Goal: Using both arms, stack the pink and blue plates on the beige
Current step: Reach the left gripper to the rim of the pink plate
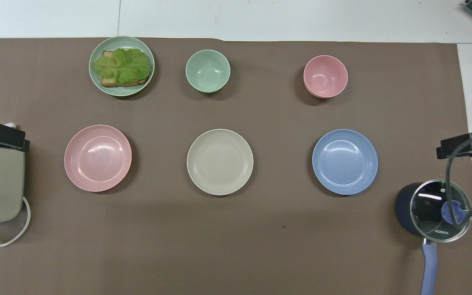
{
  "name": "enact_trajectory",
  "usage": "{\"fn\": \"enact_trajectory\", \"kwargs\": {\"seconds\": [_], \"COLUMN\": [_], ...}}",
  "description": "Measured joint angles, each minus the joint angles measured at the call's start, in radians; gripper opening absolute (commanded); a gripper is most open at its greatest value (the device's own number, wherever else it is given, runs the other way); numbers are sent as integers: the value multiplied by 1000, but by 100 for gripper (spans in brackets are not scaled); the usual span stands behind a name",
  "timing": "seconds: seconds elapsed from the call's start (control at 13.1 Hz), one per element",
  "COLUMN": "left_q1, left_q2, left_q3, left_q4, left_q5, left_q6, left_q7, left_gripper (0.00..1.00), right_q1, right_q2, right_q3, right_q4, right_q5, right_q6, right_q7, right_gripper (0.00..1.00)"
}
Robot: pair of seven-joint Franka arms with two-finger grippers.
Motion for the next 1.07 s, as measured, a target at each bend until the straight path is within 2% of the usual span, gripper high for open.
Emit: {"fn": "enact_trajectory", "kwargs": {"seconds": [0.38, 0.84, 1.07], "left_q1": [0, 24, 40], "left_q2": [-5, 1, 30], "left_q3": [5, 18, 20], "left_q4": [-24, -340, -484], "left_q5": [0, 0, 0], "left_q6": [5, 307, 473], "left_q7": [0, 0, 2], "left_gripper": [100, 100, 100], "right_q1": [0, 0, -1], "right_q2": [-2, -4, -5], "right_q3": [0, 0, -1], "right_q4": [-5, -7, -8], "right_q5": [0, 0, 0], "right_q6": [3, 8, 8], "right_q7": [0, 0, 0], "right_gripper": [100, 100, 100]}}
